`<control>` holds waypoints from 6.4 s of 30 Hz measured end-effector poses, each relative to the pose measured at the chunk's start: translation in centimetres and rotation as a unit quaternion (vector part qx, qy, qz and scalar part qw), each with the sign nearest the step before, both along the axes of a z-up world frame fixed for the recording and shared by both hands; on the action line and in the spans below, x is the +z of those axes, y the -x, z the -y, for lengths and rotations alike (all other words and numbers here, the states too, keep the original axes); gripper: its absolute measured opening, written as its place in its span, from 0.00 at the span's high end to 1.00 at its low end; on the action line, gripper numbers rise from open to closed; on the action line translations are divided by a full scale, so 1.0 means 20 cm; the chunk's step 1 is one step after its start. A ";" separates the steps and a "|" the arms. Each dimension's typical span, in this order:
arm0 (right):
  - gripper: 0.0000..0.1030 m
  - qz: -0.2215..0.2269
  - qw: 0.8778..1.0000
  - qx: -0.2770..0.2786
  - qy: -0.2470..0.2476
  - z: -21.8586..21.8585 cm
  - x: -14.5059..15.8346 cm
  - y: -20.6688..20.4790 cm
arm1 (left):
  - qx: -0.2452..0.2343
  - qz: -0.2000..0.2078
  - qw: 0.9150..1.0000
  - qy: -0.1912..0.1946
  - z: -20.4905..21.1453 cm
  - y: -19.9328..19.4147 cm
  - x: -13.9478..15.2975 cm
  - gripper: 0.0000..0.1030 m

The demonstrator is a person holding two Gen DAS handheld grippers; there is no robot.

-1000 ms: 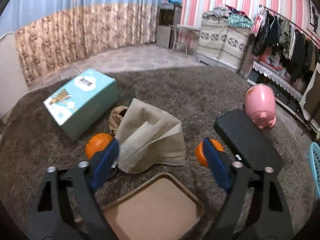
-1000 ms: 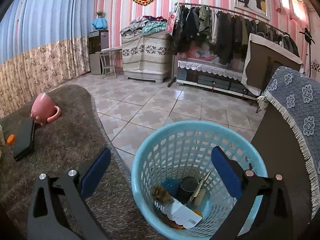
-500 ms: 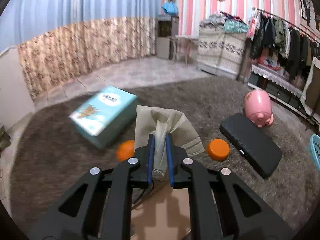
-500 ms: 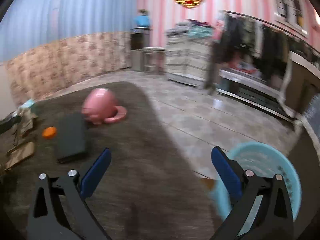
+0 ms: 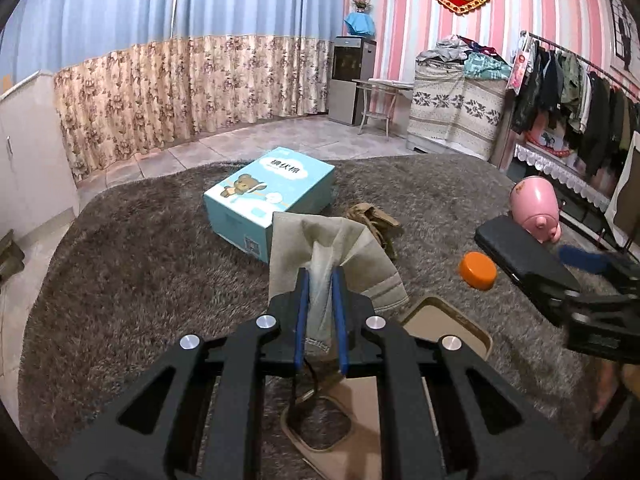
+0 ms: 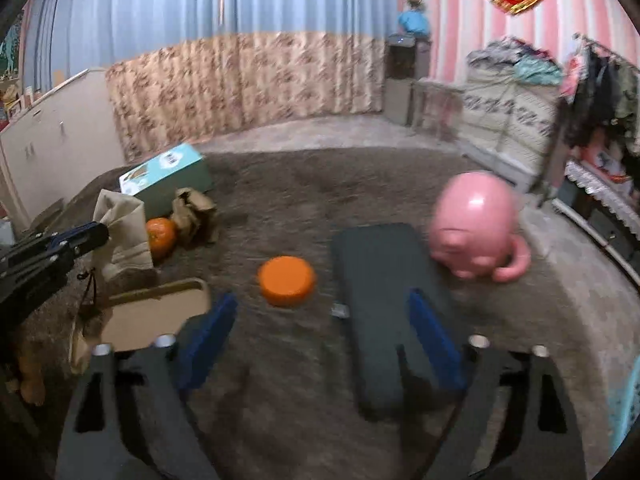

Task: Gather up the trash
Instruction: 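Grasp the orange round lid with the right tool while the left tool holds the beige cloth, then carry the beige cloth and orange lid over the blue basket, then open the left tool to drop the beige cloth into the basket, then open the right tool to drop the orange lid into the basket, then move both tools back over the trash on the rug, then grasp the orange fruit with the left tool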

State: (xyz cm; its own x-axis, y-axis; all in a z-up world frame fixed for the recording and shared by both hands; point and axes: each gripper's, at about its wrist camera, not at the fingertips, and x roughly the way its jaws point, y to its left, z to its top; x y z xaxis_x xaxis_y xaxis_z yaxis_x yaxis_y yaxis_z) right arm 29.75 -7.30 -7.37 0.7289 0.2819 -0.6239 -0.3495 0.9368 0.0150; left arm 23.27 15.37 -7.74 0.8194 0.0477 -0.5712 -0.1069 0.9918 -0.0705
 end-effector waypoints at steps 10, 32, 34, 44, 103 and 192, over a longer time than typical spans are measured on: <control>0.43 -0.074 0.997 0.020 0.017 -0.20 -0.15 -0.20 | -0.003 -0.010 1.000 0.019 -0.02 -0.02 -0.04 0.90; 0.61 0.064 0.978 -0.196 0.031 0.89 0.40 0.46 | -0.161 0.060 0.985 0.010 0.85 0.08 0.34 0.90; 0.61 0.070 0.968 -0.240 0.036 1.06 0.42 0.56 | -0.192 0.065 0.979 0.012 1.03 0.11 0.34 0.90; 0.61 0.077 0.908 -0.410 0.052 1.75 0.33 0.85 | -0.323 0.046 0.945 0.024 1.82 0.21 0.19 0.90; 0.61 0.057 0.884 -0.464 0.008 2.11 0.09 0.88 | -0.323 0.051 0.945 -0.008 2.26 0.13 0.04 0.10; 0.04 0.049 0.995 -0.084 0.026 0.05 0.12 0.11 | -0.066 -0.028 0.997 -0.043 0.00 -0.21 0.01 0.76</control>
